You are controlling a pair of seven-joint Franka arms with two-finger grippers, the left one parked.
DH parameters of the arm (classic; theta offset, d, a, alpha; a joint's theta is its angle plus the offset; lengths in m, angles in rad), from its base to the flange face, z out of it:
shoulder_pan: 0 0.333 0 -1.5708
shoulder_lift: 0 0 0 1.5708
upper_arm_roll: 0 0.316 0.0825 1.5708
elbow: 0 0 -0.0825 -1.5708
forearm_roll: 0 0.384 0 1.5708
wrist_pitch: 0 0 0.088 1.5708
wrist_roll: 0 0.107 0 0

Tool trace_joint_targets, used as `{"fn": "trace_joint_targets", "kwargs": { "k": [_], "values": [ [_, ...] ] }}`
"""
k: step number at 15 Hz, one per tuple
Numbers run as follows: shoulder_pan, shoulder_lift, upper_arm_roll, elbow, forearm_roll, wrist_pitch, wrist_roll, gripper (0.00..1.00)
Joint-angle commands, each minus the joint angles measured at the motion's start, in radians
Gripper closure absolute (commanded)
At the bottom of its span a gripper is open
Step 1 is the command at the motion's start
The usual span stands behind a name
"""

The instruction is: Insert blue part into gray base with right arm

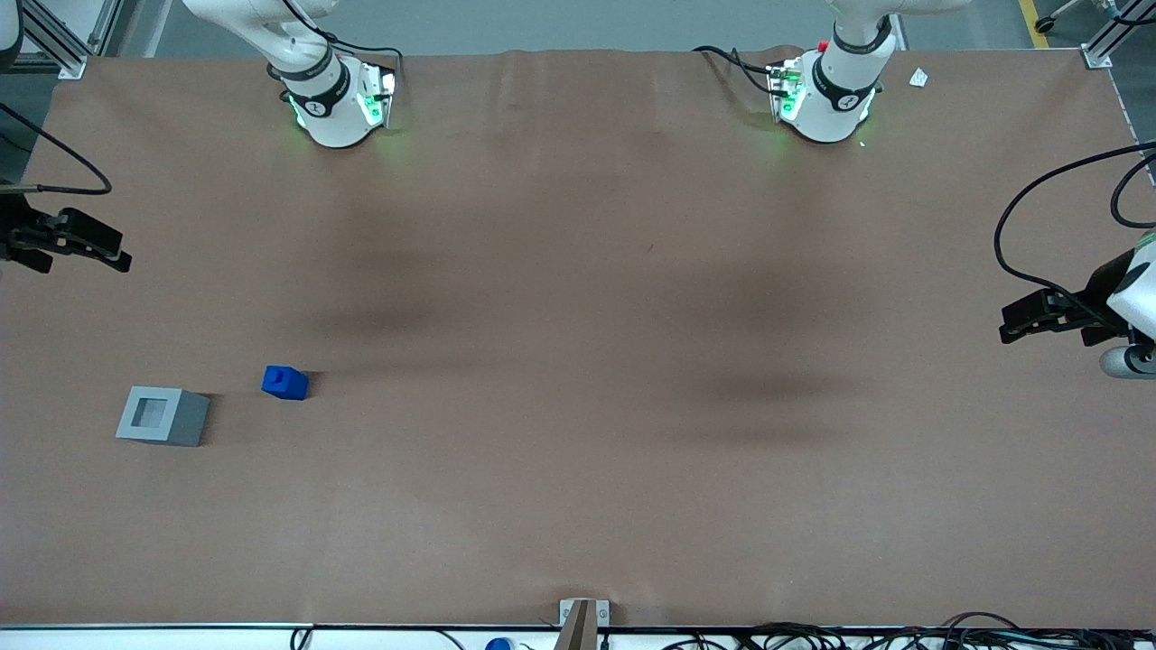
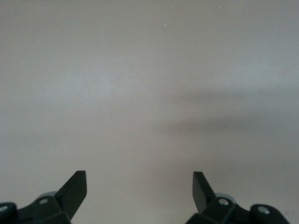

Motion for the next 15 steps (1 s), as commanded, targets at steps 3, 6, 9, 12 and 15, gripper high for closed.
{"fn": "trace_joint_targets", "kwargs": {
  "k": [3, 6, 9, 12, 15],
  "values": [
    [-0.005, -0.013, 0.004, -0.006, -0.004, -0.006, -0.007, 0.0],
    [-0.002, -0.013, 0.004, -0.004, -0.007, -0.002, -0.003, 0.0],
    [-0.003, -0.013, 0.004, -0.007, -0.001, -0.013, 0.008, 0.0],
    [-0.008, -0.007, 0.004, -0.016, 0.002, 0.001, 0.008, 0.0],
    [0.001, 0.036, 0.004, -0.025, 0.004, 0.037, 0.01, 0.0]
  ]
}}
